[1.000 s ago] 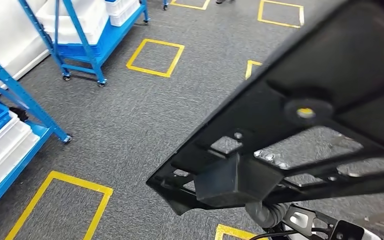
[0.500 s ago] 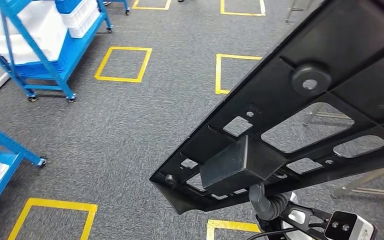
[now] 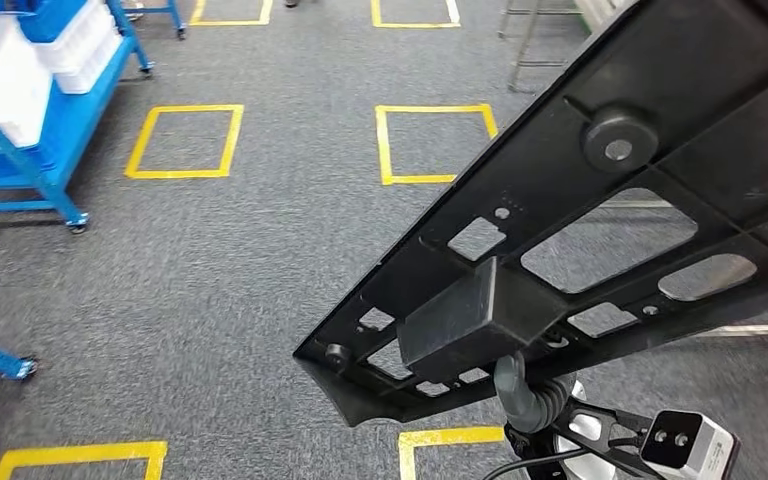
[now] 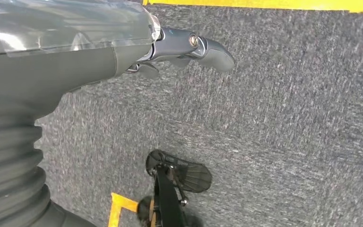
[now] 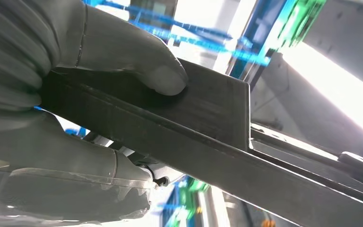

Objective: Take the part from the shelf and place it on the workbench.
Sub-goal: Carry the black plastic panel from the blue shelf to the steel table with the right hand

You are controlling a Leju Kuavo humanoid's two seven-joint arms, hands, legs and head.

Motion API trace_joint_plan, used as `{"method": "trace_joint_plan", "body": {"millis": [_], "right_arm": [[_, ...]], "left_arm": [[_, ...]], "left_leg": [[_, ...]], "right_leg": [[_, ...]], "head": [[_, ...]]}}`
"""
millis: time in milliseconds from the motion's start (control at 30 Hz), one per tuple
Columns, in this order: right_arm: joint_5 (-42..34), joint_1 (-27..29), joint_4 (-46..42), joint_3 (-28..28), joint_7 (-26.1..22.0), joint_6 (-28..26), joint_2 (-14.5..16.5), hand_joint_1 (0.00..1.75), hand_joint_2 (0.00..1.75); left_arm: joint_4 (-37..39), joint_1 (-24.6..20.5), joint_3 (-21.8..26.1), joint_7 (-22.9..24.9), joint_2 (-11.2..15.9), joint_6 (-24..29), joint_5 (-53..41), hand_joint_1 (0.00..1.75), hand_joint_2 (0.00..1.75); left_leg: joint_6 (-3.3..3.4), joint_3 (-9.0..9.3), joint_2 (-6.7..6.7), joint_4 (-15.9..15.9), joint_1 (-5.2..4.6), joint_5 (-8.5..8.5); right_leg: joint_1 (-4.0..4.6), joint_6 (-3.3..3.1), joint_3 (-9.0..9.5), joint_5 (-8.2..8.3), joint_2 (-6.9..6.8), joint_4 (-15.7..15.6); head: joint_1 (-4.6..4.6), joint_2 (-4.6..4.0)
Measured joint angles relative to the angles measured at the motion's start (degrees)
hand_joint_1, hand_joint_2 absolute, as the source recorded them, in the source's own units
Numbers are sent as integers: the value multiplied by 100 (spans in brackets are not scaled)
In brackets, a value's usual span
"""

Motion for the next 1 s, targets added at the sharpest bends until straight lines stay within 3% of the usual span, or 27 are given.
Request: {"method": "trace_joint_plan", "body": {"millis": [33,67,133,200,233,300,367,433,467,500,533,567,600,667,733,800,833,900,967,1000], "right_arm": [[-6,0,19,-13,0,23,0,175,175],[-10,-1,31,-31,0,50,1,175,175],[-10,-12,37,-65,-1,93,2,175,175],[-7,-27,33,-76,-2,101,10,175,175],[-5,-29,31,-77,-2,94,17,175,175],[-3,-15,22,-79,-1,79,37,175,175],[6,-4,8,-80,-4,74,62,175,175],[14,1,-2,-80,-7,74,89,175,175],[15,5,-1,-80,-5,74,98,175,175],[16,14,0,-80,-4,75,102,175,175],[21,20,1,-80,-3,76,103,175,175],[31,26,1,-81,-2,77,104,175,175],[49,29,-1,-81,-2,78,106,175,175],[106,27,-8,-83,-2,80,109,175,175],[180,35,-28,-83,-2,78,117,175,175],[239,51,-63,-85,-2,73,124,175,175],[263,60,-82,-90,-2,72,125,175,175],[300,53,-110,-101,-2,74,122,175,175],[337,33,-113,-104,-2,79,119,175,175],[363,26,-104,-104,-2,74,115,175,175]], "left_arm": [[0,-1,2,-3,0,0,2,0,175],[0,-6,3,-5,0,-1,5,0,175],[0,-13,4,-7,0,-5,9,0,175],[0,-14,5,-7,0,-10,9,0,175],[0,-15,6,-7,-2,-11,9,0,175],[0,-27,6,-14,-12,-14,5,0,175],[0,-35,5,-34,-28,-19,-5,0,175],[0,-22,5,-48,-37,-21,-15,0,175],[0,-10,5,-49,-38,-21,-18,0,175],[0,2,6,-49,-38,-21,-20,0,175],[0,8,6,-49,-38,-21,-22,0,175],[0,10,6,-49,-38,-21,-25,0,175],[0,7,6,-49,-38,-22,-31,0,175],[0,5,6,-49,-37,-19,-45,0,175],[0,7,6,-45,-35,-13,-54,0,175],[0,0,6,-40,-32,-8,-55,0,175],[0,-12,6,-40,-31,-7,-56,0,175],[0,-30,6,-40,-29,-10,-61,0,175],[0,-16,6,-40,-28,-15,-77,0,175],[0,-4,6,-38,-26,-19,-92,0,175]], "left_leg": [[-4,3,66,1,-3,-9],[-14,13,129,2,-3,-20],[-51,52,238,4,-13,-55],[-105,85,331,11,-34,-92],[-133,96,379,12,-44,-106],[-190,126,464,13,-38,-143],[-244,75,307,215,-17,-303],[-281,-217,20,874,7,-650],[-295,-423,-54,1286,12,-816],[-307,-593,-86,1598,15,-900],[-313,-675,-97,1716,18,-870],[-316,-659,-102,1622,24,-737],[-315,-530,-133,1295,35,-509],[-306,-204,-359,509,68,-147],[-273,-48,-534,127,77,-56],[-204,-40,-472,93,64,-54],[-162,-35,-415,71,66,-35],[-77,-23,-290,20,73,2],[-33,-23,-152,13,45,5],[-23,-26,-76,14,33,0]], "right_leg": [[-13,10,-15,50,-14,24],[-21,11,95,199,-44,-184],[1,-18,522,543,-246,-972],[52,-75,786,682,-406,-1481],[78,-99,806,668,-414,-1540],[72,-148,809,686,-273,-1568],[40,-213,847,713,-156,-1625],[30,-262,868,724,-40,-1649],[33,-272,868,724,30,-1647],[36,-276,870,723,107,-1644],[36,-275,874,722,185,-1638],[35,-270,881,720,260,-1631],[31,-259,890,713,335,-1619],[26,-219,880,694,470,-1575],[16,-153,827,699,592,-1541],[1,-77,785,727,696,-1548],[-1,-49,769,717,666,-1531],[18,0,629,533,392,-1251],[9,34,301,181,82,-578],[-6,47,125,47,28,-229]], "head": [[0,0],[0,0],[0,0],[0,0],[-1,0],[-1,0],[-1,0],[-2,0],[-2,0],[-2,0],[-2,0],[-2,0],[-2,0],[-2,0],[-2,0],[-2,0],[-2,0],[2,0],[4,0],[4,0]]}}
